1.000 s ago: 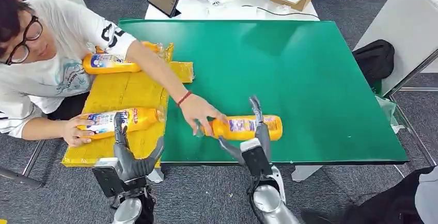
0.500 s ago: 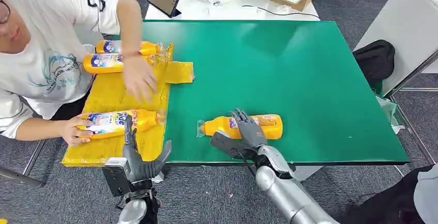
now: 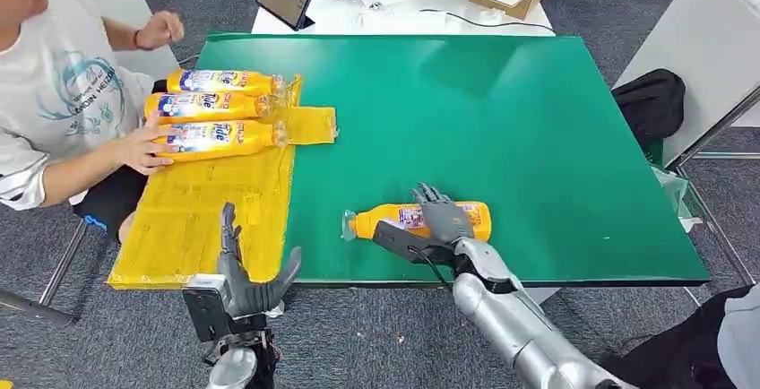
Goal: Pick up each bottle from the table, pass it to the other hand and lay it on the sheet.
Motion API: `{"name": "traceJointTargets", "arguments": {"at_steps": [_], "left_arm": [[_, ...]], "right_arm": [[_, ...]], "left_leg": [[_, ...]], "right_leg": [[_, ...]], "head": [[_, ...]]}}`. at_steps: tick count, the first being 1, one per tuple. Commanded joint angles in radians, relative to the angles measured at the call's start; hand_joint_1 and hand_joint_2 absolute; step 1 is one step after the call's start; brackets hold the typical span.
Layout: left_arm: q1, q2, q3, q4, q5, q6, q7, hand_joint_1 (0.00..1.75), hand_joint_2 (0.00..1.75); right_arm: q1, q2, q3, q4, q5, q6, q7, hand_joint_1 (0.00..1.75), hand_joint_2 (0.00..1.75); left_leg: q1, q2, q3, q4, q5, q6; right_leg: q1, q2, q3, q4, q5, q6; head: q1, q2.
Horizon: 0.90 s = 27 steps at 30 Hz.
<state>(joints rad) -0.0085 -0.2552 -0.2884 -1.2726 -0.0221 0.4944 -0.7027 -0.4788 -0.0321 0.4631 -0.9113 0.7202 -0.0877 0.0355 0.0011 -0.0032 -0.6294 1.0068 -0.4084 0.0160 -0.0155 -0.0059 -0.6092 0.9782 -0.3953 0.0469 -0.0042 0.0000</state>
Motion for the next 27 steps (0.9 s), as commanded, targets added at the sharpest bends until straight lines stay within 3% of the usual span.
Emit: {"name": "traceJointTargets", "arguments": {"at_steps": [1,8,13,14,15,16,17,25,27], "left_arm": [[-0.038,-0.006,0.014,0.101,0.005,-0.012,0.005,0.00,1.75],[-0.080,-0.019,-0.007,0.170,0.010,-0.035,0.005,0.00,1.75],[-0.089,-0.024,-0.016,0.186,0.014,-0.034,0.005,0.00,1.75],[-0.089,-0.022,-0.017,0.187,0.015,-0.037,0.005,0.00,1.75],[-0.094,-0.021,-0.022,0.196,0.019,-0.042,0.005,0.00,1.75],[-0.097,-0.023,-0.026,0.201,0.020,-0.042,0.005,0.00,1.75],[-0.101,-0.025,-0.028,0.209,0.023,-0.044,0.005,0.00,1.75],[-0.099,-0.019,-0.043,0.197,0.045,-0.024,0.005,0.00,1.75],[-0.086,-0.016,-0.038,0.166,0.047,-0.008,0.005,0.00,1.75]], "right_arm": [[-0.104,-0.046,0.066,0.142,-0.015,0.106,0.063,0.00,1.75],[-0.187,-0.081,0.111,0.323,-0.049,0.234,0.115,0.00,1.75],[-0.193,-0.093,0.119,0.361,-0.062,0.252,0.112,0.00,1.75],[-0.192,-0.091,0.120,0.361,-0.063,0.253,0.111,0.10,1.75],[-0.192,-0.096,0.123,0.372,-0.076,0.277,0.111,1.27,1.75],[-0.189,-0.103,0.125,0.380,-0.082,0.285,0.111,1.61,1.75],[-0.181,-0.109,0.122,0.388,-0.089,0.286,0.109,1.75,1.75],[-0.156,-0.057,0.051,0.391,-0.211,0.193,0.024,1.75,1.75],[-0.133,-0.023,0.002,0.343,-0.258,0.106,-0.037,1.75,1.75]], "left_leg": [[0.000,0.000,0.004,-0.001,-0.002,-0.001],[0.001,-0.003,0.005,-0.001,-0.001,-0.001],[0.000,-0.004,0.007,-0.001,0.000,0.000],[0.001,-0.005,0.009,-0.002,0.000,0.000],[0.001,-0.004,0.008,-0.001,0.000,0.000],[0.000,-0.003,0.008,-0.001,0.000,0.000],[0.001,-0.005,0.010,-0.002,0.000,0.000],[0.001,-0.004,0.016,-0.002,-0.001,0.001],[0.001,-0.003,0.017,-0.002,-0.001,0.001]], "right_leg": [[0.001,0.000,0.005,-0.001,-0.001,-0.002],[0.001,-0.002,0.006,-0.002,-0.001,-0.002],[0.000,-0.004,0.008,-0.003,-0.001,-0.001],[0.001,-0.004,0.010,-0.004,-0.001,-0.002],[0.001,-0.004,0.010,-0.003,-0.001,-0.001],[0.000,-0.003,0.010,-0.003,-0.001,-0.001],[0.001,-0.004,0.013,-0.004,-0.001,-0.002],[0.002,-0.003,0.018,-0.005,-0.001,-0.001],[0.002,-0.002,0.019,-0.005,-0.001,-0.001]], "head": [[0.000,0.000],[0.000,0.000],[0.000,0.000],[0.000,0.000],[0.000,0.000],[0.000,0.000],[0.000,0.000],[0.000,0.000],[0.000,0.000]]}}
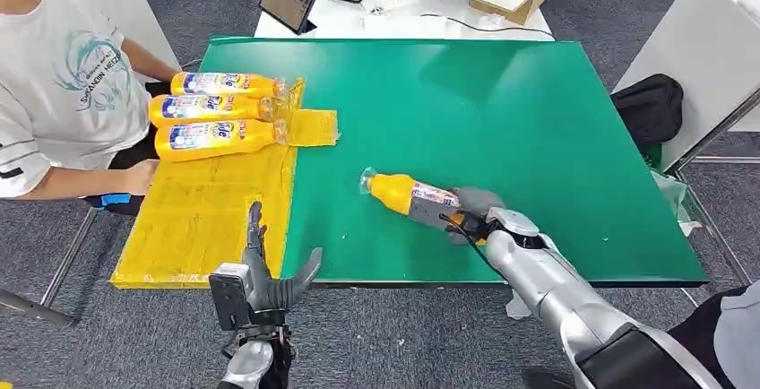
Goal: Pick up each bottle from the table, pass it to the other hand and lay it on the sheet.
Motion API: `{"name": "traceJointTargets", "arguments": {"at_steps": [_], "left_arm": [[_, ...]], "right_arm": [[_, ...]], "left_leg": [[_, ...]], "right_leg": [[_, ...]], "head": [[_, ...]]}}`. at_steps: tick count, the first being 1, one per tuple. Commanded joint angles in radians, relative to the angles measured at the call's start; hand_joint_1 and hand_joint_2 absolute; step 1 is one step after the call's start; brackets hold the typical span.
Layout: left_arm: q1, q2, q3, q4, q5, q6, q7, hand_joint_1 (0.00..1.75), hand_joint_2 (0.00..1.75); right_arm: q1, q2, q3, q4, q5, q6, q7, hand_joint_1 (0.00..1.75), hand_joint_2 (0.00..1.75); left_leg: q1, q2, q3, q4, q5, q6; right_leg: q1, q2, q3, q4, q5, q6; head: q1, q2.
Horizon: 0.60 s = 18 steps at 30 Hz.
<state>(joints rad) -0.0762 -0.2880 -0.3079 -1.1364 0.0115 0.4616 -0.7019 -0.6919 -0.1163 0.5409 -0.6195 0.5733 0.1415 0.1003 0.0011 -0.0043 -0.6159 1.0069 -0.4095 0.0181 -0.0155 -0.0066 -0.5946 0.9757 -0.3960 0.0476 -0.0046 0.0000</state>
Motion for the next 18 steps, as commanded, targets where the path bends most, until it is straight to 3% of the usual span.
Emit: {"name": "traceJointTargets", "arguments": {"at_steps": [1,2,6,8,13,18], "left_arm": [[-0.015,0.019,-0.018,0.026,0.014,0.024,0.004,0.00,1.75],[-0.010,0.021,-0.017,0.018,0.014,0.022,0.004,0.00,1.75],[0.008,0.022,-0.011,-0.010,0.038,-0.010,0.004,0.00,1.75],[0.010,0.022,-0.012,-0.011,0.038,-0.010,0.004,0.00,1.75],[-0.003,0.046,-0.078,-0.031,0.214,-0.296,0.087,0.00,1.75],[-0.019,0.068,-0.121,-0.051,0.298,-0.429,0.152,0.00,1.75]], "right_arm": [[0.082,0.072,-0.074,0.044,-0.111,-0.127,-0.098,1.75,1.75],[0.093,0.075,-0.075,0.015,-0.110,-0.153,-0.098,1.75,1.75],[0.193,0.109,-0.133,-0.177,-0.111,-0.369,-0.274,1.75,1.75],[0.201,0.114,-0.131,-0.190,-0.108,-0.374,-0.275,1.75,1.75],[0.339,0.127,-0.182,-0.389,0.007,-0.661,-0.456,1.75,1.75],[0.367,0.153,-0.199,-0.361,0.001,-0.713,-0.564,1.75,1.75]], "left_leg": [[0.002,0.000,0.003,-0.002,0.000,-0.001],[0.001,0.000,0.003,-0.002,0.000,-0.001],[0.002,0.005,0.004,-0.002,-0.002,-0.002],[0.001,0.004,0.003,-0.001,-0.002,-0.002],[0.001,0.000,0.000,-0.001,-0.002,-0.002],[0.001,0.001,-0.004,-0.001,-0.002,-0.001]], "right_leg": [[0.002,0.000,0.004,-0.002,0.000,-0.002],[0.001,0.000,0.003,-0.002,0.000,-0.002],[0.002,0.004,0.003,-0.001,0.001,-0.003],[0.002,0.003,0.001,-0.001,0.000,-0.003],[0.002,0.000,-0.001,0.000,-0.001,-0.002],[0.002,0.001,-0.004,0.000,-0.001,-0.002]], "head": [[0.000,0.000],[0.000,0.000],[0.000,0.000],[0.000,0.000],[0.000,0.000],[0.000,0.000]]}}
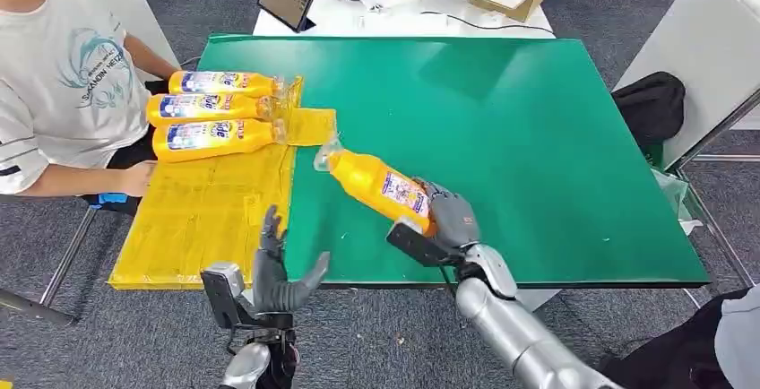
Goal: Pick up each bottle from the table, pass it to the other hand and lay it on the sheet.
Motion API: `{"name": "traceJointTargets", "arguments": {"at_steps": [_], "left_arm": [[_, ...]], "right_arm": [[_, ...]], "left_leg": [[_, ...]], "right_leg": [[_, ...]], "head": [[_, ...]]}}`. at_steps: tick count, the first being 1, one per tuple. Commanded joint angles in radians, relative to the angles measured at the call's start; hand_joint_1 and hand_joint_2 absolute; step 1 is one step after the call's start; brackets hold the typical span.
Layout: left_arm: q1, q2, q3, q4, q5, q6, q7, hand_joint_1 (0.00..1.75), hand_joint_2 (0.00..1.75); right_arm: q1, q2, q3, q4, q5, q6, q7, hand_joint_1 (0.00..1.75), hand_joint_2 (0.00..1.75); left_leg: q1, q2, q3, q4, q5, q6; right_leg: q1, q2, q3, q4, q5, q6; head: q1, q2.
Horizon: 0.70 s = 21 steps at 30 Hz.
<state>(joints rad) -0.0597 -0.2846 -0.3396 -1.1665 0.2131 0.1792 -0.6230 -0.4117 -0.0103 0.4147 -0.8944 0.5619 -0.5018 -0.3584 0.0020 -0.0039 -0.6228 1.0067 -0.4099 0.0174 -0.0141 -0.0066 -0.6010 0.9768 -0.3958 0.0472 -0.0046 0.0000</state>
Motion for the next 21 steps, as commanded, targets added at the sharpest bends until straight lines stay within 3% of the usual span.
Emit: {"name": "traceJointTargets", "arguments": {"at_steps": [1,4,13,21], "left_arm": [[-0.038,0.072,-0.096,-0.026,0.128,-0.192,0.089,0.00,1.75],[-0.034,0.077,-0.104,-0.043,0.185,-0.263,0.118,0.00,1.75],[-0.019,0.082,-0.113,-0.073,0.210,-0.287,0.128,0.00,1.75],[-0.037,0.069,-0.096,-0.048,0.195,-0.169,0.072,0.00,1.75]], "right_arm": [[0.086,0.057,-0.074,-0.070,0.006,-0.070,-0.125,1.75,1.75],[0.092,0.079,-0.072,-0.038,-0.005,-0.088,-0.175,1.75,1.75],[0.092,0.118,-0.041,0.024,-0.022,-0.047,-0.211,1.75,1.75],[0.146,0.231,0.108,0.098,-0.097,0.049,-0.246,1.75,1.75]], "left_leg": [[0.000,0.000,0.002,-0.001,-0.001,0.000],[-0.001,0.000,0.000,-0.001,-0.001,0.000],[0.000,0.001,0.001,-0.001,-0.002,0.000],[0.001,0.004,0.003,-0.001,-0.004,-0.001]], "right_leg": [[0.000,0.000,0.002,-0.001,-0.001,-0.001],[-0.001,0.000,-0.001,-0.001,-0.001,-0.001],[0.000,0.001,0.000,-0.001,-0.002,-0.001],[0.001,0.004,0.002,-0.001,-0.002,-0.002]], "head": [[0.000,0.000],[0.000,0.000],[0.000,0.000],[0.000,0.000]]}}
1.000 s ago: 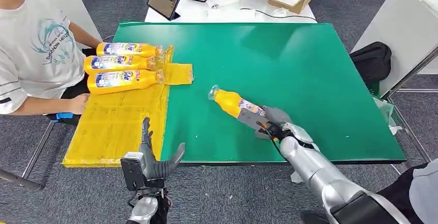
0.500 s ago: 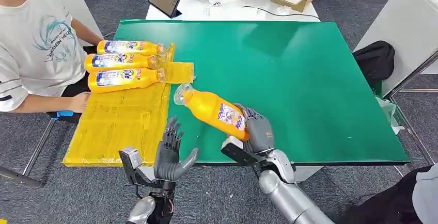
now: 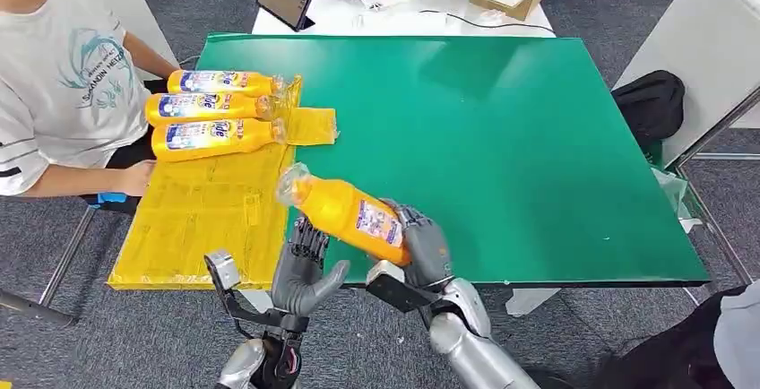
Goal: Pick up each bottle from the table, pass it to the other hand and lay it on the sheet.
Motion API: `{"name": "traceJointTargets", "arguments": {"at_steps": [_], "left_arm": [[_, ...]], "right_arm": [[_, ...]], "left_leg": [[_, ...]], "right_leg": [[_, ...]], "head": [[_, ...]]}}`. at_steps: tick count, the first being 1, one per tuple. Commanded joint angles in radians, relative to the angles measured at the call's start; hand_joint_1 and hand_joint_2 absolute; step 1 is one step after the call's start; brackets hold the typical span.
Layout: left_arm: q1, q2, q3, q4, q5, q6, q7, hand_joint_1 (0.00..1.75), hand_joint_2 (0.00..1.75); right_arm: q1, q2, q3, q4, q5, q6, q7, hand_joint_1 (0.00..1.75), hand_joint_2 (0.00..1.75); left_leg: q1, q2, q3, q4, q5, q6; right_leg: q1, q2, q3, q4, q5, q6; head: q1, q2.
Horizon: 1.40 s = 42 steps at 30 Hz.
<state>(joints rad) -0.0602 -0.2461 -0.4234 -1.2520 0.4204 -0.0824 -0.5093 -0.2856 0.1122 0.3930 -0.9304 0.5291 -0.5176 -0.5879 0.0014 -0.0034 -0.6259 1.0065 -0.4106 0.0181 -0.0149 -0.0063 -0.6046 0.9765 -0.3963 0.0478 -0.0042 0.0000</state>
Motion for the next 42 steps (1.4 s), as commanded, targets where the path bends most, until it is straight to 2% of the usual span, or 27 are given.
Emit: {"name": "traceJointTargets", "arguments": {"at_steps": [1,8,15,16,17,26,29,30,32,33,34,35,37,39,42], "left_arm": [[-0.036,0.032,-0.013,0.035,-0.020,0.108,-0.048,0.00,1.75],[-0.021,0.025,0.022,0.010,0.014,0.152,-0.072,0.00,1.75],[-0.003,0.031,0.030,-0.032,0.072,0.100,-0.067,0.00,1.75],[-0.003,0.031,0.030,-0.032,0.072,0.100,-0.067,1.75,1.75],[0.002,0.039,0.021,-0.034,0.123,0.024,-0.038,1.75,1.75],[0.001,0.056,-0.016,-0.033,0.028,0.014,-0.079,1.75,1.75],[0.000,0.054,-0.015,-0.031,0.025,0.015,-0.078,1.75,1.75],[-0.003,0.056,-0.020,-0.029,0.014,0.016,-0.077,1.75,1.75],[-0.005,0.055,-0.020,-0.029,0.011,0.016,-0.078,1.75,1.75],[-0.007,0.056,-0.023,-0.029,0.002,0.019,-0.080,1.75,1.75],[-0.008,0.055,-0.022,-0.032,-0.019,0.039,-0.090,1.75,1.75],[-0.008,0.055,-0.022,-0.032,-0.019,0.039,-0.090,1.75,1.75],[-0.008,0.041,0.002,-0.043,-0.036,0.078,-0.094,1.75,1.75],[-0.013,0.038,0.013,-0.052,-0.035,0.090,-0.088,1.75,1.75],[-0.055,0.046,0.061,-0.057,-0.081,0.185,-0.114,1.75,1.75]], "right_arm": [[0.025,0.112,0.147,0.139,-0.070,0.062,-0.023,1.75,1.75],[0.042,0.114,0.239,0.179,-0.133,0.133,-0.019,1.75,1.75],[0.031,0.114,0.251,0.222,-0.141,0.102,-0.026,1.75,1.75],[0.031,0.114,0.251,0.222,-0.141,0.102,-0.026,1.75,1.75],[0.025,0.113,0.246,0.223,-0.134,0.074,-0.023,1.75,1.75],[0.007,0.112,0.223,0.185,-0.113,0.012,-0.018,1.75,1.75],[0.000,0.111,0.216,0.176,-0.116,0.012,-0.017,1.75,1.75],[0.000,0.111,0.213,0.168,-0.116,0.005,-0.021,1.75,1.75],[-0.004,0.113,0.207,0.159,-0.121,0.004,-0.024,1.75,1.75],[-0.002,0.114,0.199,0.144,-0.133,0.011,-0.023,0.00,1.75],[-0.005,0.115,0.195,0.134,-0.141,0.022,-0.023,0.00,1.75],[-0.005,0.115,0.195,0.134,-0.141,0.022,-0.023,0.00,0.00],[-0.005,0.101,0.200,0.089,-0.165,0.094,-0.006,0.00,0.00],[-0.003,0.091,0.199,0.061,-0.174,0.106,-0.006,0.00,0.00],[0.002,0.073,0.204,0.000,-0.184,0.138,-0.010,0.00,0.00]], "left_leg": [[0.001,0.002,0.005,-0.001,-0.002,-0.002],[0.002,0.002,0.005,-0.001,-0.003,-0.001],[0.001,0.000,0.003,-0.001,-0.002,-0.001],[0.001,0.000,0.002,-0.001,-0.001,-0.001],[0.001,0.000,0.001,-0.001,-0.001,-0.001],[0.001,0.000,0.002,0.000,-0.002,-0.001],[0.002,0.001,0.010,0.002,-0.007,-0.003],[0.001,0.000,0.002,0.000,-0.002,-0.001],[0.001,0.000,0.004,0.000,-0.003,-0.001],[0.001,0.001,0.002,0.000,-0.001,-0.001],[0.001,0.000,0.003,0.000,-0.003,-0.001],[0.001,0.000,0.001,0.000,-0.001,-0.001],[0.001,0.000,0.000,0.000,-0.001,-0.001],[0.001,0.000,-0.001,0.000,-0.001,-0.001],[0.001,0.000,0.002,0.001,-0.002,-0.001]], "right_leg": [[0.001,0.002,0.004,-0.001,-0.002,-0.003],[0.002,0.001,0.004,-0.001,-0.003,-0.003],[0.001,0.000,0.002,-0.001,-0.002,-0.002],[0.000,0.000,0.001,-0.001,-0.002,-0.002],[0.001,-0.001,0.001,-0.001,-0.002,-0.002],[0.001,0.000,0.002,0.000,-0.002,-0.002],[0.002,0.001,0.009,0.002,-0.007,-0.005],[0.001,0.000,0.002,0.000,-0.002,-0.002],[0.001,0.000,0.003,0.000,-0.003,-0.003],[0.000,0.000,0.001,0.000,-0.002,-0.002],[0.001,0.000,0.003,0.000,-0.003,-0.003],[0.001,0.000,0.000,0.000,-0.002,-0.002],[0.001,0.000,0.000,0.000,-0.002,-0.002],[0.000,0.000,-0.001,0.000,-0.001,-0.002],[0.001,0.000,0.001,0.001,-0.003,-0.003]], "head": [[0.000,0.000],[0.000,0.000],[0.000,0.000],[0.000,0.000],[0.000,0.000],[0.000,0.000],[0.000,0.000],[0.000,0.000],[0.000,0.000],[0.000,0.000],[0.000,0.000],[0.000,0.000],[0.000,0.000],[0.000,0.000],[0.000,0.000]]}}
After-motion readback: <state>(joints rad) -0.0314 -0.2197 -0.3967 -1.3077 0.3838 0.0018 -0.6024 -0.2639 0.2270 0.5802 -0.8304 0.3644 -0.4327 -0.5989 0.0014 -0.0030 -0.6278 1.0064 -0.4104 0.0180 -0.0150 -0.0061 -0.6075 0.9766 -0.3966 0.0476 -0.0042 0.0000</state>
